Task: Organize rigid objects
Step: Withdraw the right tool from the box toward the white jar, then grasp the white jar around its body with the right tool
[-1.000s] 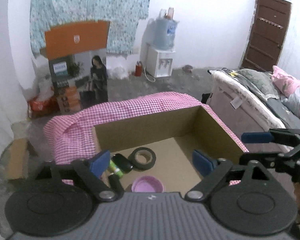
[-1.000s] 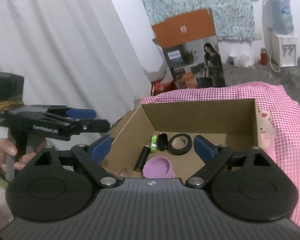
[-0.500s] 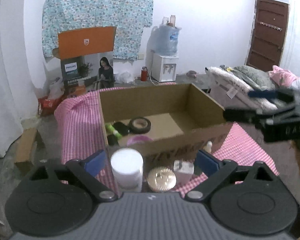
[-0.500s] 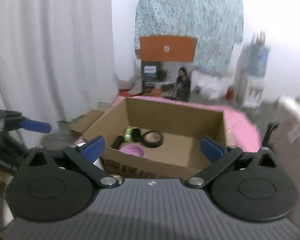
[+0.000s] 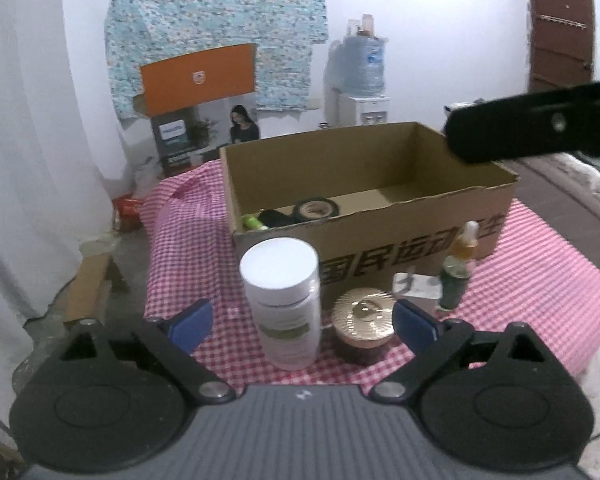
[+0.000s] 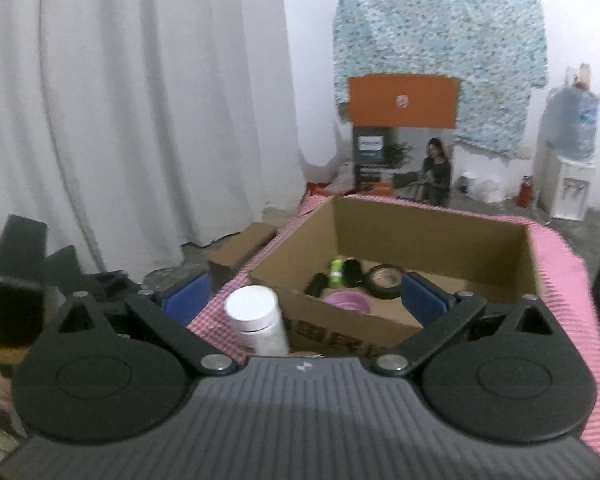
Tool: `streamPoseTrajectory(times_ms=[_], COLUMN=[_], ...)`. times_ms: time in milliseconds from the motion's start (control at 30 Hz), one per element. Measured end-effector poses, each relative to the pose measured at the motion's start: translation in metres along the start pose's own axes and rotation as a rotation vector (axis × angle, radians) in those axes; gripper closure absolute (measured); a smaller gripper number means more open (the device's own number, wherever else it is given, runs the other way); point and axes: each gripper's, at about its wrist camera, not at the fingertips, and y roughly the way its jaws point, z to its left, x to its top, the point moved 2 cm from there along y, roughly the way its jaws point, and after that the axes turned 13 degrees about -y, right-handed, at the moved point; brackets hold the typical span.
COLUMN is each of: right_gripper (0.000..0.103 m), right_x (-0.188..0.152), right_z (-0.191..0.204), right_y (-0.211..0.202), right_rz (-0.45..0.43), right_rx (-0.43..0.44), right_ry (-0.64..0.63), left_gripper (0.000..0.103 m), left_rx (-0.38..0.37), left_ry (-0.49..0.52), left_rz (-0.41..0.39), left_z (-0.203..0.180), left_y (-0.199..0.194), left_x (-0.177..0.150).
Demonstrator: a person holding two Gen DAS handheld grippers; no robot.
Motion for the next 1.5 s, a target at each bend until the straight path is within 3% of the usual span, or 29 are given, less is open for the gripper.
streamPoseTrajectory(times_ms=[200, 367, 600, 700, 967, 1233, 1500], right_gripper=[0.001, 0.001, 0.002, 0.01, 0.046, 0.046, 0.043], right_x=[-0.008, -0.017, -0.025, -0.028, -0.035, -0.035, -0.04], right_z=[0.011, 0.014, 0.017, 0.015, 0.011, 0.02, 0.022], right_y=[0.053, 0.093, 0.133, 0.144, 0.16, 0.138, 0.133], right_rz=[0.089, 0.132, 0.176, 0.194, 0.212, 0.228, 0.252], right_rx=[0.078, 0.128, 0.181, 0.186, 0.247, 0.272, 0.255], right_ry=[0.061, 0.144, 0.218, 0.243, 0.312, 0.288, 0.247], left_gripper=[0.018, 0.031, 0.043, 0.05, 0.05, 0.05, 0.05], left_rx=[0.031, 0.017, -0.015, -0.039, -0.048, -0.078, -0.075], left_ry=[-0.038, -0.075, -0.089, -0.104, -0.124, -0.101, -0.058], left_rz=[-0.024, -0.008, -0.005, -0.005, -0.002, 0.034, 0.016], left_z=[0.01, 0.02, 0.026, 0.028, 0.029, 0.023, 0.013], left_y=[0.019, 0.033, 0.045, 0.048, 0.045, 0.028, 0.027], left_x=[-0.002, -0.002, -0.004, -0.004, -0.004, -0.009, -0.017])
